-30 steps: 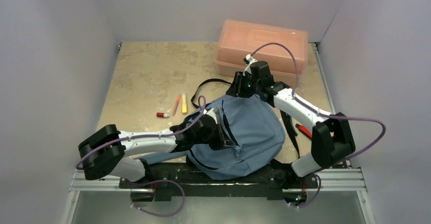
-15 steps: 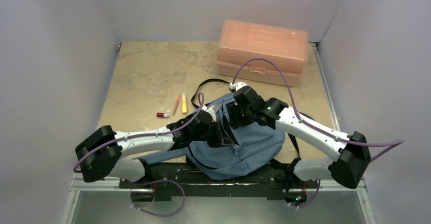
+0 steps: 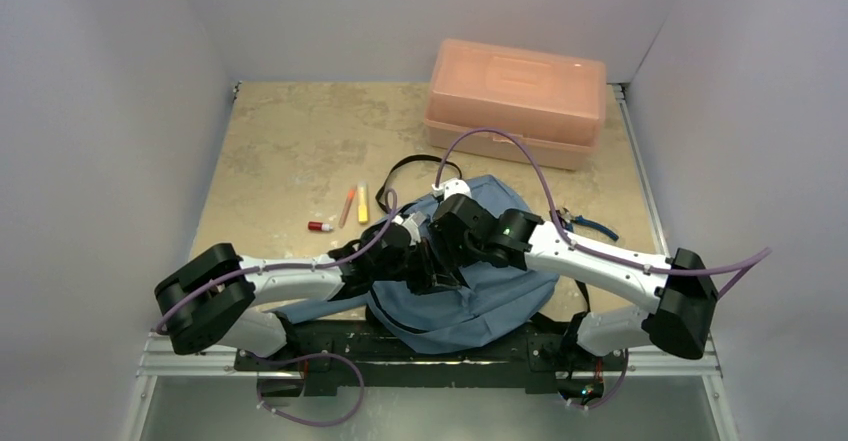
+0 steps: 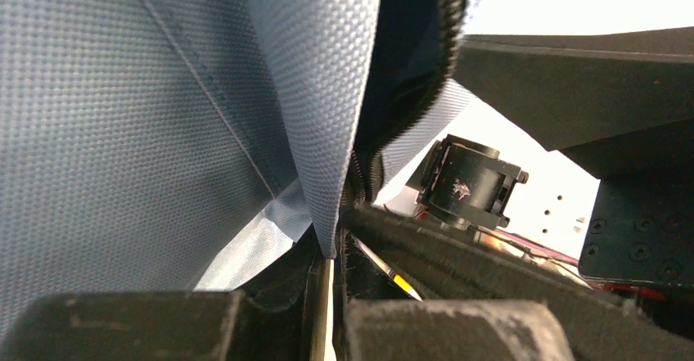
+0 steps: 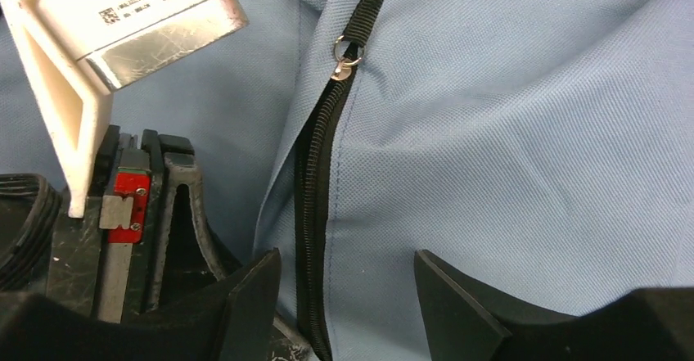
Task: Pack the student bag
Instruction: Unzip the student bag at the center of the board, then pick up the stationery from the center of the board.
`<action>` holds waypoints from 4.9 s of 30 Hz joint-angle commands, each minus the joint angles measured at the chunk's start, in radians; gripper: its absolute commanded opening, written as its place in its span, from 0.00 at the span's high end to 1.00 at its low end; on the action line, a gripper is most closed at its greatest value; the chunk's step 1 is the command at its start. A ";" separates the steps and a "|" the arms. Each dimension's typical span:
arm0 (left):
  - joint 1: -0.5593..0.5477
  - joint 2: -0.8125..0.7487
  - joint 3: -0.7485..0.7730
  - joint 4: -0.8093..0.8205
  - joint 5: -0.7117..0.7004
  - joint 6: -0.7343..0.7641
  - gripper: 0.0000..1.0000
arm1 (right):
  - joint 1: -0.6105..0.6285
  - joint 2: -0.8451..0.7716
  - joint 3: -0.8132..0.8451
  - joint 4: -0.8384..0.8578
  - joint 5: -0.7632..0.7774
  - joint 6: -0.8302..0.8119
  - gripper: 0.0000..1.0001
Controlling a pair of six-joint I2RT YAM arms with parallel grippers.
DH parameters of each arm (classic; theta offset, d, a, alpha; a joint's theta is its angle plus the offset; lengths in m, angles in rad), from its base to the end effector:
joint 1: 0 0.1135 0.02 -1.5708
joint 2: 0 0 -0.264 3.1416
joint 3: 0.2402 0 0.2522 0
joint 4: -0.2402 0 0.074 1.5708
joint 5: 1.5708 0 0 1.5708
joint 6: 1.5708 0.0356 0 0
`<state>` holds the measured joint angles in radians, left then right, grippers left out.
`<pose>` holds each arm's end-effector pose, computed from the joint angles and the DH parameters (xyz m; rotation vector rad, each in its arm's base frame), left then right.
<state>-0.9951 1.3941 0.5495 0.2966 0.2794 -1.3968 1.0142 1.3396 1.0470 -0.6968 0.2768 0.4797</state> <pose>0.1407 -0.2348 0.1737 -0.3185 2.5957 -1.4957 0.1513 0.2248 0.2668 -0.5644 2.4594 0.2548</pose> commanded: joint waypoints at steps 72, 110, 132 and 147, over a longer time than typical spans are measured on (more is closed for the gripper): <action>0.058 0.037 -0.032 -0.055 0.013 -0.097 1.00 | 0.155 0.023 -0.007 -0.139 0.197 0.065 0.32; 0.052 -0.094 0.050 -0.222 -0.041 0.073 0.83 | 0.112 0.018 -0.086 0.129 0.529 0.091 1.00; 0.546 0.153 0.780 -1.178 -0.489 0.678 0.44 | 0.061 -0.180 -0.135 0.185 0.402 0.042 1.00; 0.582 0.521 0.898 -1.062 -0.572 0.705 0.49 | 0.060 -0.234 -0.183 0.195 0.382 0.043 1.00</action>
<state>-0.4252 1.8889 1.4014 -0.8028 -0.2554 -0.7170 1.0851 1.1255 0.8745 -0.5442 0.6281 0.5377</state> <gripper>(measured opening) 0.511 0.012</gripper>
